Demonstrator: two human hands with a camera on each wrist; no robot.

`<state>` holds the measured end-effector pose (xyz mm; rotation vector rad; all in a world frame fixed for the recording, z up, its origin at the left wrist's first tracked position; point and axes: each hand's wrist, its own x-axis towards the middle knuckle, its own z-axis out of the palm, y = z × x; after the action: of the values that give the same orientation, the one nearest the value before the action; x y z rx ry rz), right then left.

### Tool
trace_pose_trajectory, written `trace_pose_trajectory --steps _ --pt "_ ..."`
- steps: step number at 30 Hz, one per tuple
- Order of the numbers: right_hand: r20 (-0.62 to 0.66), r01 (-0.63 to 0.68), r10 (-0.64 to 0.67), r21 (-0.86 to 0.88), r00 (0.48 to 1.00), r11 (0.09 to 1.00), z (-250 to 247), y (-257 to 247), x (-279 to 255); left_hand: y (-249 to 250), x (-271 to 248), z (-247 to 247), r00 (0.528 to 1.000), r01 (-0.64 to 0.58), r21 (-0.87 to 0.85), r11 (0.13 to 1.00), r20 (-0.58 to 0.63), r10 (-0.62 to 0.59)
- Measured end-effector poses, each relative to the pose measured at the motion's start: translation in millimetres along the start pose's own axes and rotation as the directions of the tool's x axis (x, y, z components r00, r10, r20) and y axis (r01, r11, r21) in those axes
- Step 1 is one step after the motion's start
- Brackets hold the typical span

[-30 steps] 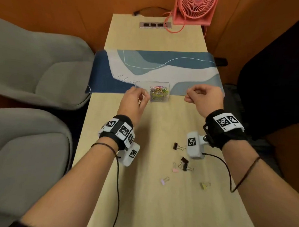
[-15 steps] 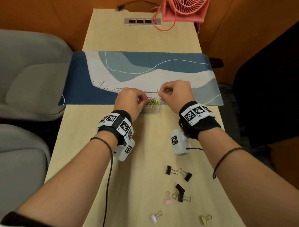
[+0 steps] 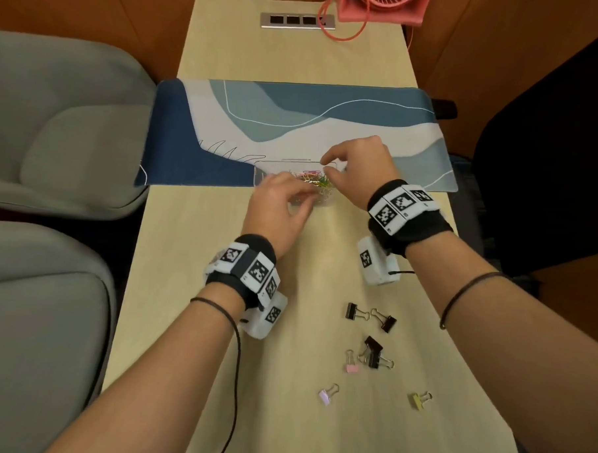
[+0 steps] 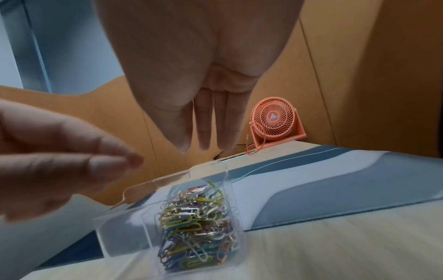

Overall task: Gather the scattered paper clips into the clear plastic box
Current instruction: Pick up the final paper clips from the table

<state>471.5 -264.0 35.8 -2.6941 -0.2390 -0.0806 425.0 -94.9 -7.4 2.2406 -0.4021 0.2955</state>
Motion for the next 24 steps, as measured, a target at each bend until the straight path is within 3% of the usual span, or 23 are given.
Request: trace_pose_trajectory --steps 3,5,8,10,15,18,20,24 --pt "-0.050 -0.019 0.023 0.072 0.998 0.997 -8 15 -29 16 -36 12 0.968 -0.002 -0.022 1.000 0.252 0.008" --pt "-0.026 -0.105 0.108 0.075 0.994 0.992 -9 30 -63 22 -64 27 0.895 -0.018 0.036 0.999 0.447 0.000" --pt "0.146 -0.304 0.299 0.013 0.943 0.953 3 54 -134 29 -103 49 0.765 -0.109 0.090 0.990 0.644 0.026" --pt "0.242 -0.372 0.362 -0.003 0.900 0.928 15 60 -179 34 -122 58 0.730 -0.191 0.105 0.976 0.679 0.070" --pt "0.311 -0.317 0.287 0.047 0.906 0.947 33 45 -246 50 -146 52 0.716 -0.227 0.164 0.960 0.697 0.050" --pt "0.340 -0.183 0.158 0.043 0.927 0.982 36 27 -267 53 -160 47 0.699 -0.234 0.178 0.956 0.714 0.038" --pt "0.372 -0.112 0.107 -0.008 0.922 0.994 37 18 -280 53 -169 44 0.736 -0.193 0.180 0.964 0.677 0.021" --pt "0.390 -0.111 0.159 -0.144 0.907 0.983 50 14 -299 57 -180 43 0.797 -0.122 0.182 0.976 0.604 -0.013"
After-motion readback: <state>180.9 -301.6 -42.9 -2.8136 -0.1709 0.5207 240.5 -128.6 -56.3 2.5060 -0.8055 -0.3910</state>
